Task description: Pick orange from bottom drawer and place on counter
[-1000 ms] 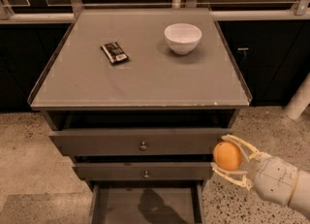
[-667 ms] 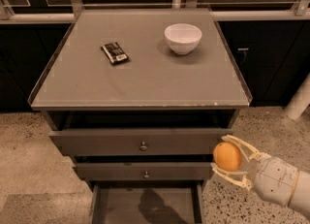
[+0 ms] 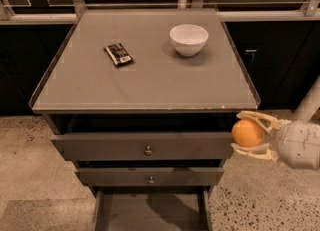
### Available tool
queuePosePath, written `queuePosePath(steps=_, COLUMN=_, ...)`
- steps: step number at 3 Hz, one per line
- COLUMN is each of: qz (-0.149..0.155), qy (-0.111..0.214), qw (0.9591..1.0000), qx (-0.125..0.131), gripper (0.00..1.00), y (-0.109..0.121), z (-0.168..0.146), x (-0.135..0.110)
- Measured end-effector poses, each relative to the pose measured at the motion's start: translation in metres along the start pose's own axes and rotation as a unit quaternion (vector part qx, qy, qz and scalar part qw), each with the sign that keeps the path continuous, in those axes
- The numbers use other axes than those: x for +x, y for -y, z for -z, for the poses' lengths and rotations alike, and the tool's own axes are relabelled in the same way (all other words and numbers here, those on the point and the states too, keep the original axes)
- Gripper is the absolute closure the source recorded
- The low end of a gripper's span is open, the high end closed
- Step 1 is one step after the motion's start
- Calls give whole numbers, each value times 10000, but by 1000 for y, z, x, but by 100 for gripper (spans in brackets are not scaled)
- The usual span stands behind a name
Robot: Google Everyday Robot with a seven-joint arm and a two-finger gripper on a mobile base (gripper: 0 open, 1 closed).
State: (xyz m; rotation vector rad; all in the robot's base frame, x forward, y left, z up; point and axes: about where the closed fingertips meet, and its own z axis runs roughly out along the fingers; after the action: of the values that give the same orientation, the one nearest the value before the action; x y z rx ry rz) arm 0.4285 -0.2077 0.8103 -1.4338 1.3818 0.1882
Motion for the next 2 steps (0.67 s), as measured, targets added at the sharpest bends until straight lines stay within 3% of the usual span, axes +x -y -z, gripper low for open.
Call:
queuePosePath(steps=1, qz=289, qy=-263, qw=9977, qx=-562, gripper=100, y=46, z=0, x=-9)
queuePosePath(steps=2, qz=512, qy=-109, qw=9952, qx=-824, gripper=100, y=84, z=-17, x=-9)
